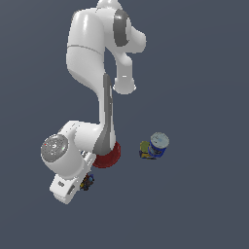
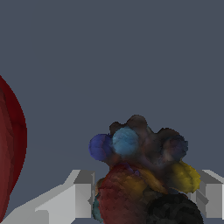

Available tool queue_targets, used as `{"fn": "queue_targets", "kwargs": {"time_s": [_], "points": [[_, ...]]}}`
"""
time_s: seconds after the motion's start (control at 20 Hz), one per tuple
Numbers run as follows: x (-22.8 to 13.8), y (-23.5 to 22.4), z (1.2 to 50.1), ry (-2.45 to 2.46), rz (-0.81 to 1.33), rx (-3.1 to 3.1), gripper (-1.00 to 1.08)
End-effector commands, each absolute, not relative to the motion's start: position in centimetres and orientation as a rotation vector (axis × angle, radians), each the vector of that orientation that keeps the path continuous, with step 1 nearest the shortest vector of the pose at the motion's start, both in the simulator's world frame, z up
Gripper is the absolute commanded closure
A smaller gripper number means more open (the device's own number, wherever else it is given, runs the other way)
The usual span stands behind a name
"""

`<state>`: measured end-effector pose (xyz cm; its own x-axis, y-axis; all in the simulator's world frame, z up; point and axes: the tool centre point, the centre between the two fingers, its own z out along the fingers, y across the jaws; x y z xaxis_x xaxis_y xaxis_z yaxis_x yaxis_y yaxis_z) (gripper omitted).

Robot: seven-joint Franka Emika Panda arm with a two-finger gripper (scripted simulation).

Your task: Pick up a designated object from a clutter of objects.

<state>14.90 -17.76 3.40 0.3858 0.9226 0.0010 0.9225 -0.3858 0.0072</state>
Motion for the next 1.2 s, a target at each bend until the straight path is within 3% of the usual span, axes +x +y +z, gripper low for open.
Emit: {"fn": "queue_targets", "kwargs": {"time_s": [0.0,0.55,1.15], "points": [[14.9,-17.7,3.4,1.738,0.008,2.61,1.08],[14.6,-18.2,7.3,1.739,0.007,2.611,1.08],[13.7,-19.8,19.9,1.74,0.005,2.612,1.08]]}}
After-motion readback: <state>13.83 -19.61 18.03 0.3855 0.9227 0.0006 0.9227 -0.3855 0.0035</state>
